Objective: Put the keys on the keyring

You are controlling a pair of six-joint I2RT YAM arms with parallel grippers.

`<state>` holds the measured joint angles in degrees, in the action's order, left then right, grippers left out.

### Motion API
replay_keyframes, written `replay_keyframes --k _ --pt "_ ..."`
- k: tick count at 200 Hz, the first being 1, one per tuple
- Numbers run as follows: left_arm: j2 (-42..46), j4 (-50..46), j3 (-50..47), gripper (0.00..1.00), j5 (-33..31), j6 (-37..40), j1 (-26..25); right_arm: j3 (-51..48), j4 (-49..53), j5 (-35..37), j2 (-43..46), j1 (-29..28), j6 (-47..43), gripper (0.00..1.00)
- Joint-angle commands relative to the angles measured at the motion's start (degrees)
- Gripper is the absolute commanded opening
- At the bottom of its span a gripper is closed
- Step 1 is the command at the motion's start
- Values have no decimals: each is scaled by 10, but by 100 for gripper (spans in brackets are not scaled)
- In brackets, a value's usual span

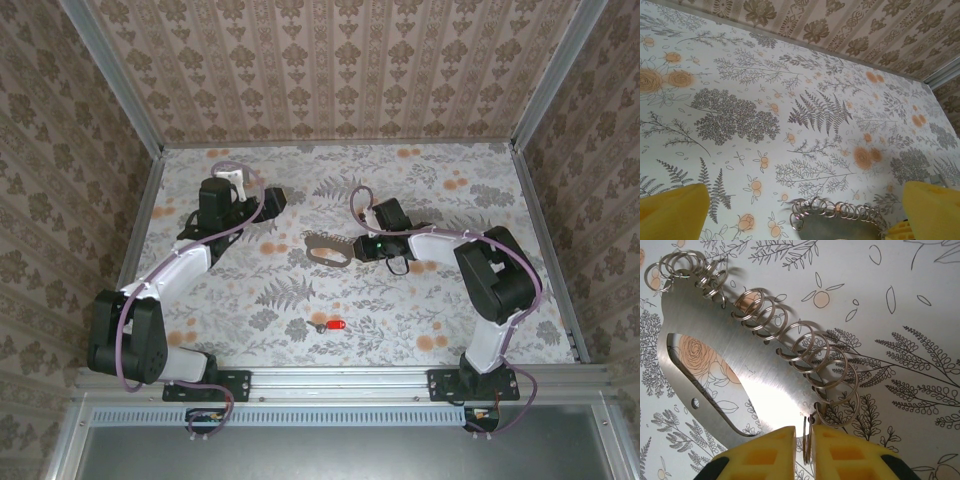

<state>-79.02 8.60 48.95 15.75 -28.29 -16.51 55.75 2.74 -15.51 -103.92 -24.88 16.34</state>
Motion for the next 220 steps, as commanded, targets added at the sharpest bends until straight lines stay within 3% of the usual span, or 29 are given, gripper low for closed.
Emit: replay_keyframes --k 1,57,95,123,148,220 --pt "4 1 14 100 15 10 0 0 -12 -11 -13 2 14 17" --pt "13 13 2 100 18 1 0 -3 -6 -3 -9 2 11 9" --pt "14 17 4 100 22 -4 0 -3 4 4 1 2 8 11" --pt "15 18 5 100 24 -6 0 0 9 4 2 2 4 0" --pt "15 19 7 100 26 -8 -1 1 11 4 11 2 -2 0" --pt "-7 -26 77 100 61 19 -1 15 -20 -95 103 3 -72 0"
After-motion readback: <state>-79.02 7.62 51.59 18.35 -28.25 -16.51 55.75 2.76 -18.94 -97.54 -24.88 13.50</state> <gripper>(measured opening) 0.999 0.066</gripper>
